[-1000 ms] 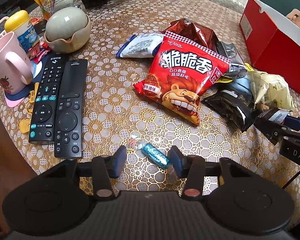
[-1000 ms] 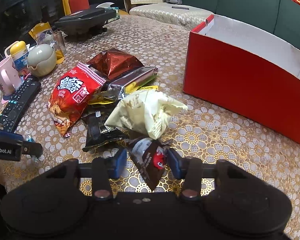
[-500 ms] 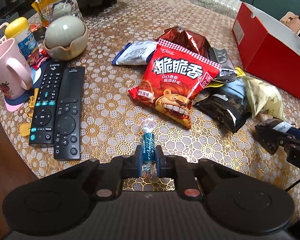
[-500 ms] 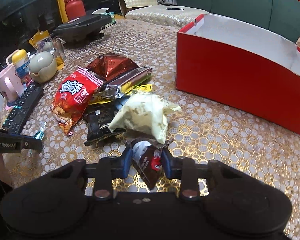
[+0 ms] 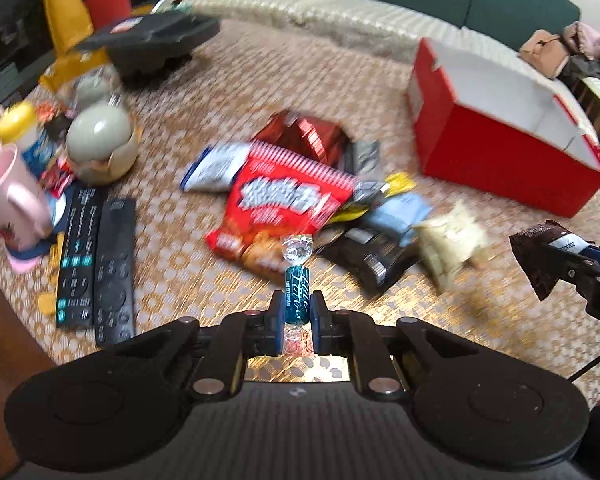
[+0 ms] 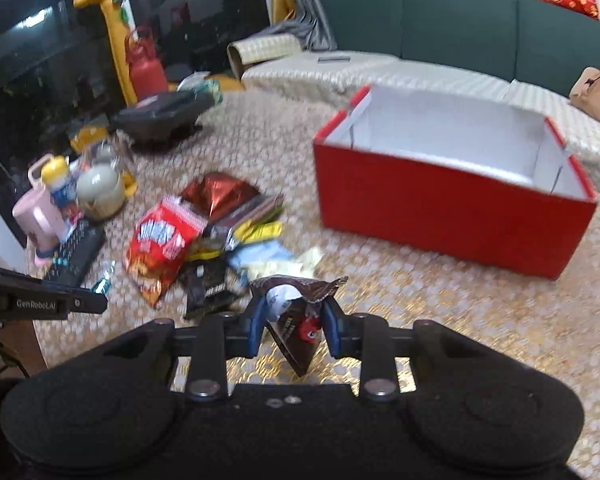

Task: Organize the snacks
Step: 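Carry both sweets over the red box and open both tools to drop them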

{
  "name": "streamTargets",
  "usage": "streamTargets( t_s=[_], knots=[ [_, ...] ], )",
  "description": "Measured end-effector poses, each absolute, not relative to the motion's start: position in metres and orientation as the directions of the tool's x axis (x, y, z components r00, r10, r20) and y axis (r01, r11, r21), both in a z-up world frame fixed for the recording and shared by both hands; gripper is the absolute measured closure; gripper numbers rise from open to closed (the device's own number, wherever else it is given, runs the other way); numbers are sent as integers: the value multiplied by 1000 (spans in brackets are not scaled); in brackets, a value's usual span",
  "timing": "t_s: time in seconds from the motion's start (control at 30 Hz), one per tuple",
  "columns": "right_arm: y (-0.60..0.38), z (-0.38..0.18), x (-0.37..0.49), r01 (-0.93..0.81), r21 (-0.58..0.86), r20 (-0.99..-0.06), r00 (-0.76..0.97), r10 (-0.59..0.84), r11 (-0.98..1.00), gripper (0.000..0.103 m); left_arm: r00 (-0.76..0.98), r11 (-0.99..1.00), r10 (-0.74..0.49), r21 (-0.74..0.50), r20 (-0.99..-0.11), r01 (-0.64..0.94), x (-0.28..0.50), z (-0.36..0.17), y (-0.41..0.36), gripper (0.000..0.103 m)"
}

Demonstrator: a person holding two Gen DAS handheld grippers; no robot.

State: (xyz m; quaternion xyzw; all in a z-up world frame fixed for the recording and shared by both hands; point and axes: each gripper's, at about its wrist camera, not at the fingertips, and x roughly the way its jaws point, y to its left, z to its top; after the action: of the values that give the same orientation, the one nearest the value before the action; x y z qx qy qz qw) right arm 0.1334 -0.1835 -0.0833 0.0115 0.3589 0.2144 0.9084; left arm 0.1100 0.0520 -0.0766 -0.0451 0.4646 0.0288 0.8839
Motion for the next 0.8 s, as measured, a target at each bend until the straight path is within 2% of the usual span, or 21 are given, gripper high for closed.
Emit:
streamTargets(
  t_s=[0.4, 0.6, 0.8],
  knots=[
    [-225, -29, 176, -323, 134, -569, 749, 339, 937, 73, 660, 999, -40, -26, -750, 32, 173, -11, -7, 91],
    [-248, -25, 218, -257, 98, -581, 769, 265, 961, 73, 672, 995, -88, -27, -735, 100, 225, 5, -43, 91],
    [-272, -34, 256, -211, 54, -612, 765, 199, 976, 73, 634, 987, -120, -26, -764, 156, 276, -6, -78, 90]
  ],
)
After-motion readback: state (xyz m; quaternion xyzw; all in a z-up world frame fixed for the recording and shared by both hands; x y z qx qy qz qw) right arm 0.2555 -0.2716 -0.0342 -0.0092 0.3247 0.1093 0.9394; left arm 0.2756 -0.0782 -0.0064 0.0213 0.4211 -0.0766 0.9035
